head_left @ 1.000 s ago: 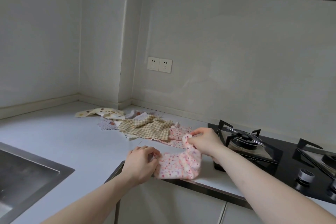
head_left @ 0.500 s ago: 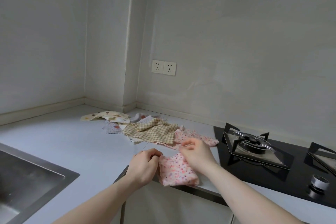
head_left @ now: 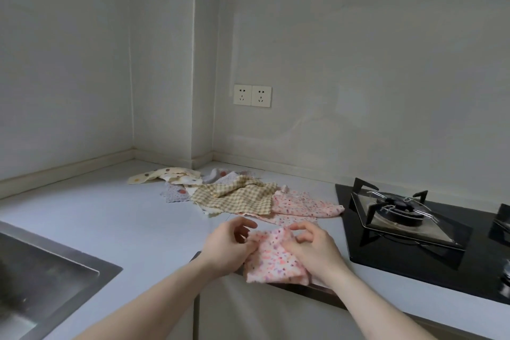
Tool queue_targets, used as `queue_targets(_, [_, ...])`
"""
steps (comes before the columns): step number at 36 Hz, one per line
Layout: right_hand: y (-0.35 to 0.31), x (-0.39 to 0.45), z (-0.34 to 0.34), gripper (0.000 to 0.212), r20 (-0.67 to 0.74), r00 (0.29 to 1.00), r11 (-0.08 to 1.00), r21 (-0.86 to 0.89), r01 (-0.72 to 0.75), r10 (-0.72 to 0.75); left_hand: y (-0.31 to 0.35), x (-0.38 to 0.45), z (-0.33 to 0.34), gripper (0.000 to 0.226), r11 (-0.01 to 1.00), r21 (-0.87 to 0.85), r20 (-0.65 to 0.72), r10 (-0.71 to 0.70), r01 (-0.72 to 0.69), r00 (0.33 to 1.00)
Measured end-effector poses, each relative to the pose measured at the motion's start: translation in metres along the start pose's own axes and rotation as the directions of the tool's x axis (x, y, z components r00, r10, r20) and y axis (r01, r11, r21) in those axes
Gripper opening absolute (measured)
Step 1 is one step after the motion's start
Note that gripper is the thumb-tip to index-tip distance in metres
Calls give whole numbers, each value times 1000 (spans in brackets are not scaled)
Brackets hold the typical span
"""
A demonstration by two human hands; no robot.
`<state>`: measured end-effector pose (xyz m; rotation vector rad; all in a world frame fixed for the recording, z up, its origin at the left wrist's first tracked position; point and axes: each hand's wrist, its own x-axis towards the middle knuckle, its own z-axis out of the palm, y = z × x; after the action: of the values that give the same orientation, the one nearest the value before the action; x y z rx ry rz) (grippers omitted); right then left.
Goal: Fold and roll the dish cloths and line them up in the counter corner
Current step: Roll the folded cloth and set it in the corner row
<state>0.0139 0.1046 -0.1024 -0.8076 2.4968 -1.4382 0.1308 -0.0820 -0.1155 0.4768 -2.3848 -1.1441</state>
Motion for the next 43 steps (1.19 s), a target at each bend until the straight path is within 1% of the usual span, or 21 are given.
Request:
queue_targets(3, [5,-2,-2,28,-42,997,993,96,62,-58,0,0,0,19,997,-76,-15,18,-19,1000])
queue_targets(5, [5,-4,-4,28,-61,994,989,118,95,-88,0,0,-1,19,992,-124,-13,30,-31,999])
queue_targets(7, [4,-5,-5,31,-36,995,989,110,101,-97,0,0,0,18,989,-140,-3,54,-54,999])
queue_targets(11, [3,-4,-3,40,49,997,995,80,59,-63,0,0,1,10,971,-236,30,59,-50,998])
queue_targets(13, [3,-3,-2,40,72,996,997,65,38,-43,-1,0,2,8,969,-240,28,61,-52,998])
queue_targets(16, [4,-4,-4,38,82,995,995,85,53,-60,-2,1,2,16,970,-231,15,78,-72,997])
queue_targets(18, [5,-4,-6,36,64,994,991,108,84,-91,1,0,2,17,975,-216,37,68,-58,997])
queue_targets(20, [6,-4,-6,33,23,992,984,129,123,-127,3,0,1,27,978,-207,77,24,-8,997])
queue_targets(21, [6,-4,-7,32,1,990,981,135,142,-143,4,1,2,29,984,-177,84,10,5,996])
queue_targets(22, [7,-4,-7,32,-15,988,978,140,156,-156,5,2,2,26,990,-141,81,6,5,997])
queue_targets(23, [7,-5,-8,33,-24,987,976,149,161,-159,6,3,3,18,993,-121,77,2,7,997])
queue_targets(24, [7,-5,-9,35,-25,988,974,162,156,-154,7,3,4,9,992,-127,73,-5,15,997])
queue_targets(25, [7,-5,-10,38,-21,990,974,177,142,-141,6,3,5,7,990,-140,73,-9,20,997])
queue_targets(27, [9,-3,-10,45,-10,992,974,188,123,-123,6,3,5,11,988,-150,61,-9,18,998])
queue_targets(29, [11,-1,-9,52,-14,992,975,185,127,-127,7,1,4,9,987,-159,34,4,1,999])
queue_targets(31, [11,0,-8,53,-16,991,975,180,131,-130,8,0,5,9,977,-213,16,-3,6,1000])
queue_targets(33, [11,0,-8,48,-26,991,977,166,132,-129,7,0,6,11,968,-251,-2,-19,18,1000])
queue_targets(36, [9,-2,-7,29,-65,987,975,156,156,-147,7,-1,6,16,960,-281,-20,-21,14,1000])
queue_targets(38, [8,-3,-7,20,-76,986,976,150,156,-146,10,-3,6,14,954,-298,-22,-9,2,1000])
queue_targets(40, [10,-3,-7,14,-85,986,979,138,151,-140,13,-6,6,9,956,-293,-21,13,-19,1000])
queue_targets(43, [14,0,-6,13,-112,983,980,118,157,-144,16,-9,6,6,956,-289,-32,51,-58,998])
